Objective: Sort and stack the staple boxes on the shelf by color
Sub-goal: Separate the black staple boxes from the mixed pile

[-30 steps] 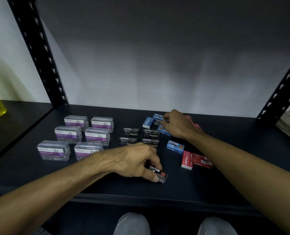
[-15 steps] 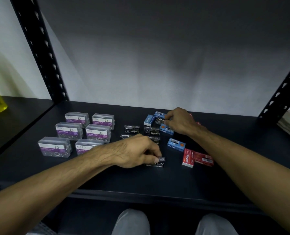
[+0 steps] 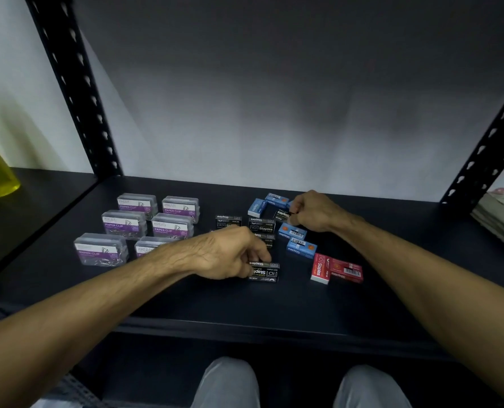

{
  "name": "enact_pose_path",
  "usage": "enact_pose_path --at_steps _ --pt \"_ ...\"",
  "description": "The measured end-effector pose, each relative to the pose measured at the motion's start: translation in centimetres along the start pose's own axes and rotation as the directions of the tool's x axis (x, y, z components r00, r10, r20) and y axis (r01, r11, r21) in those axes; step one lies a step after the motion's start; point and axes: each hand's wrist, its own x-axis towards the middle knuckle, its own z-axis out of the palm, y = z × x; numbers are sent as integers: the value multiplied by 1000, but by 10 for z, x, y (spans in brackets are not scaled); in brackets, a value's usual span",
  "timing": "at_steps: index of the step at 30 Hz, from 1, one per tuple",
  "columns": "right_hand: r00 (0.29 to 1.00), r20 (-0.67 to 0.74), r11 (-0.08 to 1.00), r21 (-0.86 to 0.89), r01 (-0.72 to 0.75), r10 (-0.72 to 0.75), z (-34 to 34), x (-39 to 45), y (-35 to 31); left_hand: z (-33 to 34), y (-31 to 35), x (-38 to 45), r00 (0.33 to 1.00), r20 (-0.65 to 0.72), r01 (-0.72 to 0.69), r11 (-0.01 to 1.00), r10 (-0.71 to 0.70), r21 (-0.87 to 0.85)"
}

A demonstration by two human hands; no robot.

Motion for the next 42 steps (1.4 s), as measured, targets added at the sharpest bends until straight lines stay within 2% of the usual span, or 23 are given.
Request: enact_pose_path --at_steps 3,8,20,26,33,38,42 --pt "999 -31 999 47 21 -20 -1 -5 4 -1 0 -1 1000 -7 15 1000 -15 12" --pt "995 -86 999 18 49 -47 2 -12 16 -1 2 -2 999 -19 31 999 -31 22" --pt "996 -70 999 0 53 -52 -2 -18 24 8 12 4 1000 -25 -10 997 12 77" --pt "992 -100 995 41 87 -83 -14 -35 22 0 10 0 998 -52 33 996 -29 88" --pt "987 7 985 65 161 -161 -22 -67 6 -12 6 -13 989 -117 108 985 -92 138" --pt "967 158 977 -43 208 -199 2 -84 1 -9 5 -19 987 -99 146 972 -130 184" --pt "966 152 960 -155 233 -210 12 -90 1 -4 5 -21 985 -76 166 964 -153 209"
